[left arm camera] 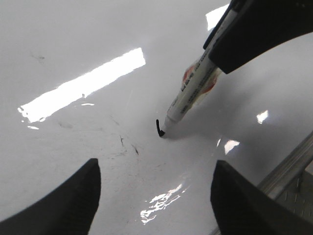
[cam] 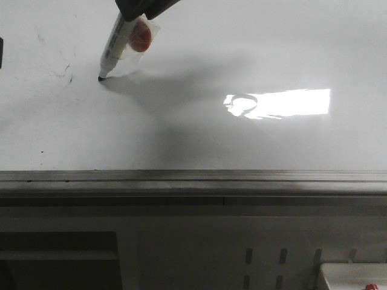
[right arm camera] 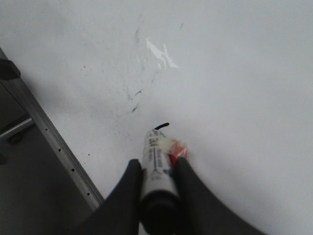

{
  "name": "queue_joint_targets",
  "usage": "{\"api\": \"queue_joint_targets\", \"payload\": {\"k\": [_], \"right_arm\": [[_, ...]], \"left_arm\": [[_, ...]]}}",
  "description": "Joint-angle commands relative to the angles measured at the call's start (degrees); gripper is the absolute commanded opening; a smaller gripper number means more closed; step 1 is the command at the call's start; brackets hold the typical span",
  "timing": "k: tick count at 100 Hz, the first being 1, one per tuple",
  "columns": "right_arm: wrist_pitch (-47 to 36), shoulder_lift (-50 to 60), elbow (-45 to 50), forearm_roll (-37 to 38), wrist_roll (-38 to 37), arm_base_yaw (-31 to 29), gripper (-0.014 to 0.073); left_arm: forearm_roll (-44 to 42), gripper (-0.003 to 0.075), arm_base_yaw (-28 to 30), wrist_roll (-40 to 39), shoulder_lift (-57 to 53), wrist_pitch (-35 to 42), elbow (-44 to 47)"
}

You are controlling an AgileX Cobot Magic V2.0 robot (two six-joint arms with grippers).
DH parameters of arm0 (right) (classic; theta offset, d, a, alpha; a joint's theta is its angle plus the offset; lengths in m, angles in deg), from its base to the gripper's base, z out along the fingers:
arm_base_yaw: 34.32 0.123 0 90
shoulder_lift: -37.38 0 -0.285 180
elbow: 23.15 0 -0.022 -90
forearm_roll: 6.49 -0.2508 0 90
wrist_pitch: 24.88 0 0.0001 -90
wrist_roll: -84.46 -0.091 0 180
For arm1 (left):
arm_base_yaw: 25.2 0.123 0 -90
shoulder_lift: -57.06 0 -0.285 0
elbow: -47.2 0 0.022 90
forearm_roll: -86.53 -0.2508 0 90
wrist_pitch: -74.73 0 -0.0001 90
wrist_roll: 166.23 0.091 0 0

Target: Write number 4 on whiteboard

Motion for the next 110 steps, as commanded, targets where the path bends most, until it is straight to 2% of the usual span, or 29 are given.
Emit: {"api": "queue_joint_targets", "payload": {"k": [1,55,110], "right_arm": [[-2.36,1.19,-0.76,0.65,0.65,0.01,-0.0064],[4.33,5.18,-0.63,1.78,0.54,-3.12,-0.0064],[0.49,4.76,-4.22,1.28,0.75,-1.16,-0.0064]], "left_arm": [[0.94,0.0437,0.10,-0.39,-0.20,3.96,-1.84],[0.94,0.0437,0.10,-0.39,-0.20,4.06,-1.84],[0.94,0.0437,0.10,-0.39,-0.20,4.06,-1.84]]}}
